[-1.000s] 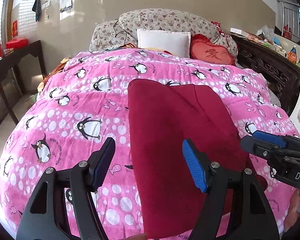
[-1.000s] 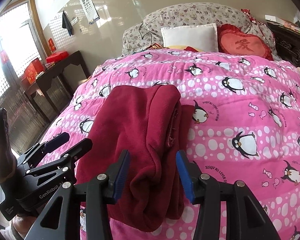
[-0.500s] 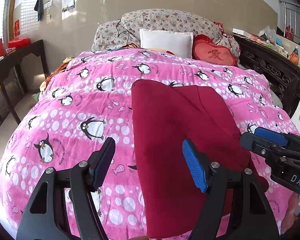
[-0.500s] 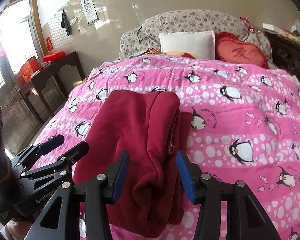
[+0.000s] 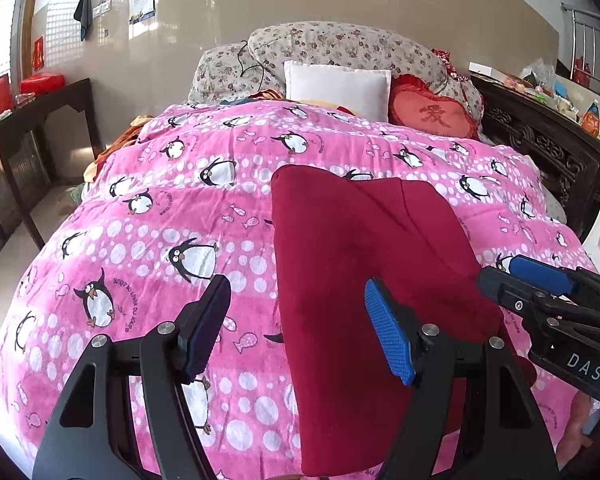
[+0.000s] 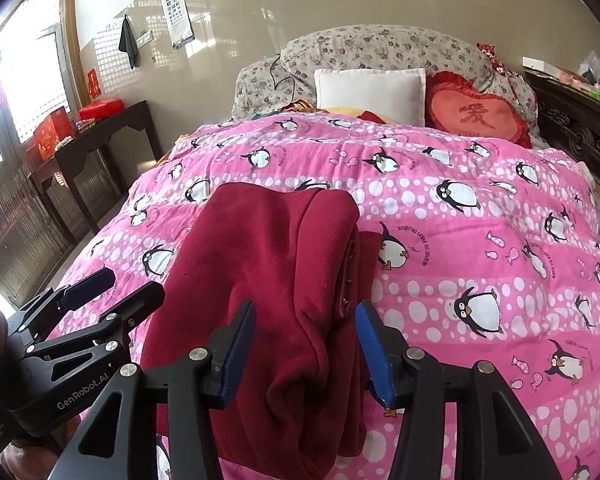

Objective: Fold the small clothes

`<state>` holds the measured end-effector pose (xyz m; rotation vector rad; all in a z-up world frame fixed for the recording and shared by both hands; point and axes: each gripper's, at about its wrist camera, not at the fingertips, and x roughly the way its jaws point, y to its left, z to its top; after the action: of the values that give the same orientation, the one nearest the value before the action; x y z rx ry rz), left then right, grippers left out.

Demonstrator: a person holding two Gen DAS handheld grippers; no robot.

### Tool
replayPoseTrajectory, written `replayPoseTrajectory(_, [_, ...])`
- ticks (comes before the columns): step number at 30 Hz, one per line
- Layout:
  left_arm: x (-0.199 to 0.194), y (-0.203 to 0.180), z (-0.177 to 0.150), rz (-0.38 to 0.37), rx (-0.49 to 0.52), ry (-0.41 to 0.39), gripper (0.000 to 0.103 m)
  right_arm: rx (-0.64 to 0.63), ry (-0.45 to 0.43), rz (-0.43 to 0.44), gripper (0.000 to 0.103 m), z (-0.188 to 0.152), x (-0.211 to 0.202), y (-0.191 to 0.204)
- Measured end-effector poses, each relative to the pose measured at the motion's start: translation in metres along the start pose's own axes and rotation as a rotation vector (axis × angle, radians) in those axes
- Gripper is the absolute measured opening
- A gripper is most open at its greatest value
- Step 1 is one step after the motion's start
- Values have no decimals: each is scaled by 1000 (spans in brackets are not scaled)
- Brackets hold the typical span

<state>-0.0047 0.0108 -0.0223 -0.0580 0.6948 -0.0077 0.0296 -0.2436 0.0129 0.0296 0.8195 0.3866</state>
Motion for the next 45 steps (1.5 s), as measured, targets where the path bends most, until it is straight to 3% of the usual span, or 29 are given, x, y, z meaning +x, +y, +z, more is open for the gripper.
replayPoseTrajectory(35, [3, 1, -2, 20, 6, 12, 70, 8, 19, 13, 56, -3, 11, 8])
replayPoseTrajectory(45, [-2, 0, -3, 18, 29, -45, 70, 15, 22, 21, 57, -5, 11, 9])
